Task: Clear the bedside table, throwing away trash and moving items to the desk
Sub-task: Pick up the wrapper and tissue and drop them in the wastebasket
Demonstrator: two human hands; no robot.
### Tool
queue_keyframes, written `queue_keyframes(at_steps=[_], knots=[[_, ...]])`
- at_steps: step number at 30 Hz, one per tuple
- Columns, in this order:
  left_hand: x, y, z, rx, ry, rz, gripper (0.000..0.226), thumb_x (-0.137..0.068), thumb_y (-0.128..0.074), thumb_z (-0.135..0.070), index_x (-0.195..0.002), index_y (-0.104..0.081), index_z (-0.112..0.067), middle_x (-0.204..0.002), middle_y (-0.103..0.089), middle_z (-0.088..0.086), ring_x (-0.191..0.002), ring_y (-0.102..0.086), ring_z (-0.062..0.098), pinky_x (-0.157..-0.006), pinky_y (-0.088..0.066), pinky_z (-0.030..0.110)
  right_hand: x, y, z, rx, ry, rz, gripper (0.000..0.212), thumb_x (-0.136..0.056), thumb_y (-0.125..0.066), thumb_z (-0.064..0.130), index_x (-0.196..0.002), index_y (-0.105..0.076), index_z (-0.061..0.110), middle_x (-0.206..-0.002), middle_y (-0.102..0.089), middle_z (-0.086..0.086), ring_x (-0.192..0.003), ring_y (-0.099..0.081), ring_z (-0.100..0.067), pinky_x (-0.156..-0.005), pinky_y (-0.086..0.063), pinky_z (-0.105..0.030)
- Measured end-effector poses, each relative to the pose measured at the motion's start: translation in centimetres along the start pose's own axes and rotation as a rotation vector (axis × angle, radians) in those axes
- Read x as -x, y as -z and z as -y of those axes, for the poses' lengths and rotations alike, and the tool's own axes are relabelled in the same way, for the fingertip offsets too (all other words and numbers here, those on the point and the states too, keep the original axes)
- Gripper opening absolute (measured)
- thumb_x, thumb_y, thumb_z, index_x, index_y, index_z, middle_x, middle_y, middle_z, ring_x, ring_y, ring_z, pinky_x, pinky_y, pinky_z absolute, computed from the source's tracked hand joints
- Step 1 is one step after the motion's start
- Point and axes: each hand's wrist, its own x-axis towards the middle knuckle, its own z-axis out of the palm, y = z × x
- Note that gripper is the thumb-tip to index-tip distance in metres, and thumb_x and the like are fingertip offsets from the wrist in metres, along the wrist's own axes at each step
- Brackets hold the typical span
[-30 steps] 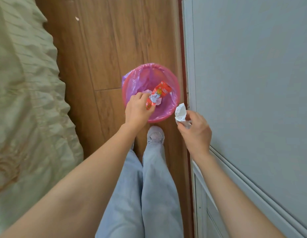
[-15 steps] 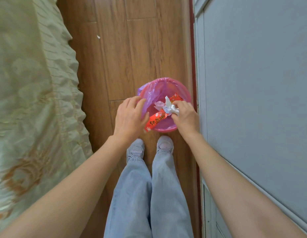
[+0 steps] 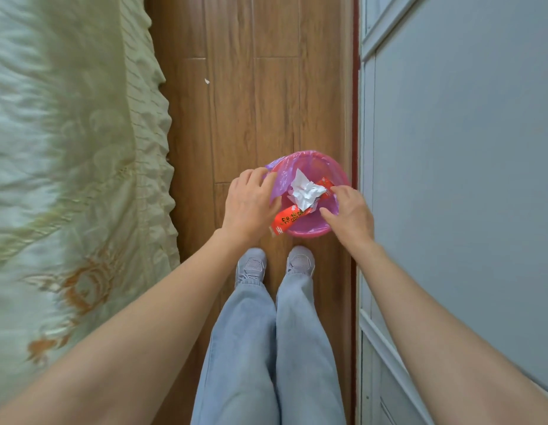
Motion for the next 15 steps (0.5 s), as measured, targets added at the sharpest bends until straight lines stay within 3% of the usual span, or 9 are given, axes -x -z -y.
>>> queue_keyframes(at_steps=[5, 11, 15], knots=[[1.8, 8.2, -3.3, -0.002, -0.009, 0.017, 0.034, -0.084, -0.06, -0.031, -0.11, -0.061, -0.011, -0.111, -0.066, 0.008, -0.101, -0.061, 0.029, -0.078, -0.049, 0.04, 4.9, 7.0, 4.5, -0.009, 0.012, -0.021, 0.046, -0.09, -0.057, 0.028, -0.131, -0.05, 0.009, -0.135, -0.051, -0.009, -0.129, -0.041, -0.025, -0.107, -0.035, -0.039], [5.6, 21.7, -7.2, 0.028, 0.05, -0.059, 0.037, -0.089, -0.057, -0.028, -0.119, -0.058, -0.008, -0.121, -0.063, 0.012, -0.113, -0.056, 0.032, -0.091, -0.046, 0.042, 11.8, 17.6, 11.5, -0.034, 0.036, -0.104, 0.048, -0.095, -0.048, 0.037, -0.137, -0.043, 0.014, -0.143, -0.042, -0.01, -0.136, -0.032, -0.026, -0.109, -0.034, -0.044], [9.7, 28.6, -8.2, 0.01, 0.076, -0.087, 0.041, -0.089, -0.055, -0.029, -0.124, -0.054, -0.007, -0.124, -0.06, 0.013, -0.115, -0.053, 0.032, -0.094, -0.043, 0.043, 16.4, 23.3, 15.9, -0.082, 0.075, -0.148, 0.05, -0.097, -0.044, 0.038, -0.141, -0.04, 0.015, -0.15, -0.033, -0.009, -0.142, -0.019, -0.024, -0.115, -0.023, -0.041]])
